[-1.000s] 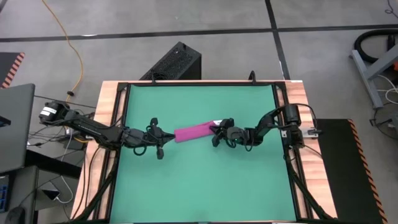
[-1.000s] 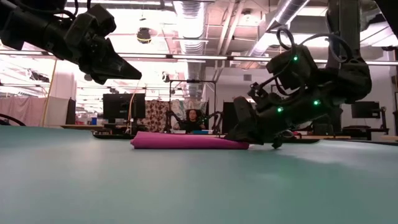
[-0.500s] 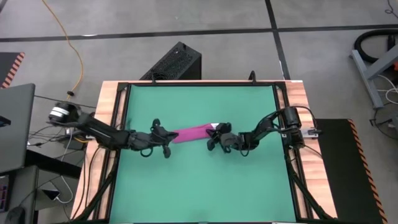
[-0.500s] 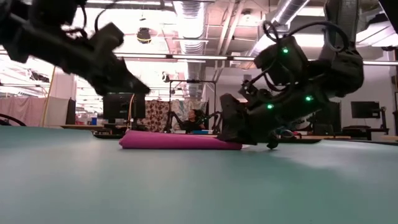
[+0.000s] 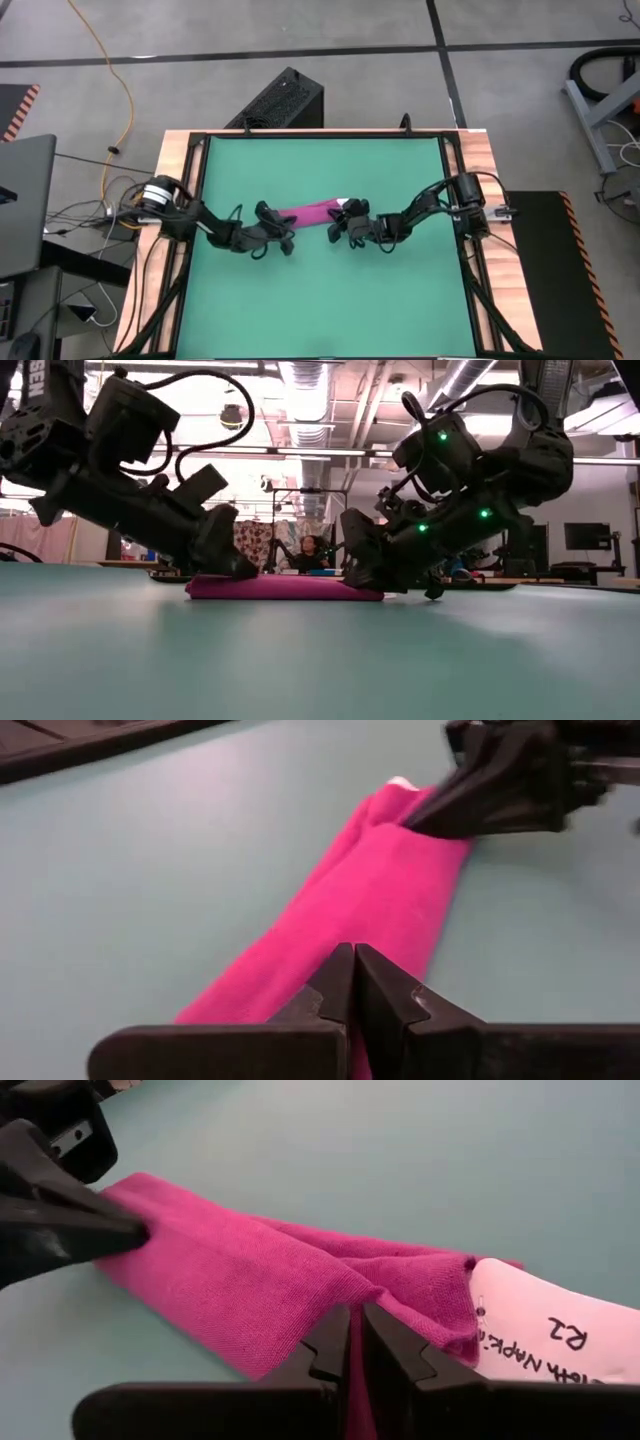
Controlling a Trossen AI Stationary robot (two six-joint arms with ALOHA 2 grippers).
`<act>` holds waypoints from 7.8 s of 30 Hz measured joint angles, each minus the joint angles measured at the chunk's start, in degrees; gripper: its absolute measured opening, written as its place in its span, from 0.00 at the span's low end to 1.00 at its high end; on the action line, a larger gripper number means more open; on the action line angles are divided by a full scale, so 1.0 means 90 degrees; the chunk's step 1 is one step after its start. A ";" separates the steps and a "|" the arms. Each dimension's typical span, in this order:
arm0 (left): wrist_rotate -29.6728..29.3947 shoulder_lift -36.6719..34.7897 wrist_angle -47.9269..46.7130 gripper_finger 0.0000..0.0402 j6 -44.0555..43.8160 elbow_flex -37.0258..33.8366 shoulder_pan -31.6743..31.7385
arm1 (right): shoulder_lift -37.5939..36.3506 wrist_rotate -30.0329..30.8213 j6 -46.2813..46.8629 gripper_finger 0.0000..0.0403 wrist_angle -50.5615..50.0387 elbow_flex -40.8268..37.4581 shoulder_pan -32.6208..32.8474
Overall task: Roll towel into tight, uniform cylinder
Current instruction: Roll the pink towel, then return to Home Position
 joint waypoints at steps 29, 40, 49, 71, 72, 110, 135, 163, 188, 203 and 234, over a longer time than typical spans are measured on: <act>0.0281 0.0130 -0.0603 0.00 -0.0040 0.0049 0.0270 | -0.0726 0.1064 -0.1017 0.13 -0.1293 0.0022 0.0041; 0.0617 0.0130 -0.0474 0.00 0.0005 0.0049 0.0270 | -0.0726 0.1359 -0.0759 0.13 -0.1746 0.0022 -0.0061; 0.0790 0.0130 -0.0429 0.00 0.0004 0.0049 0.0270 | -0.0804 0.2172 -0.1885 0.02 -0.0811 0.0139 0.0081; 0.1513 0.0036 -0.0280 0.00 0.0090 0.0044 0.0265 | 0.0828 0.2033 0.0329 0.04 -0.0790 0.0462 0.0090; 0.1537 -0.0021 -0.0319 0.00 0.0137 0.0044 0.0265 | 0.0830 0.2019 0.0358 0.04 -0.0852 0.0464 0.0096; 0.0789 -0.1400 -0.3250 0.00 -0.0253 0.0044 -0.0207 | 0.0828 0.1983 0.0970 0.04 -0.1506 0.0469 0.0182; 0.0622 -0.1402 -0.3950 0.00 0.0063 0.0049 0.0089 | -0.0090 0.2488 -0.0518 0.04 -0.2106 0.0434 0.0334; 0.1467 -0.1397 -0.3069 0.00 -0.0105 0.0044 0.0090 | 0.0814 0.3269 -0.0720 0.02 -0.1482 0.1327 0.0942; 0.2077 -0.1549 -0.2662 0.00 0.1744 0.0350 0.1774 | 0.0882 0.2776 -0.0223 0.02 -0.2489 0.1399 0.0823; 0.2407 -0.0827 -0.2901 0.00 0.0622 0.0321 0.1248 | 0.0874 0.2529 0.0039 0.02 -0.3365 0.1404 0.0809; 0.1997 -0.2658 -0.4293 0.00 0.0895 0.0685 0.0894 | -0.1754 0.2306 -0.1642 0.02 -0.4281 0.1363 0.0750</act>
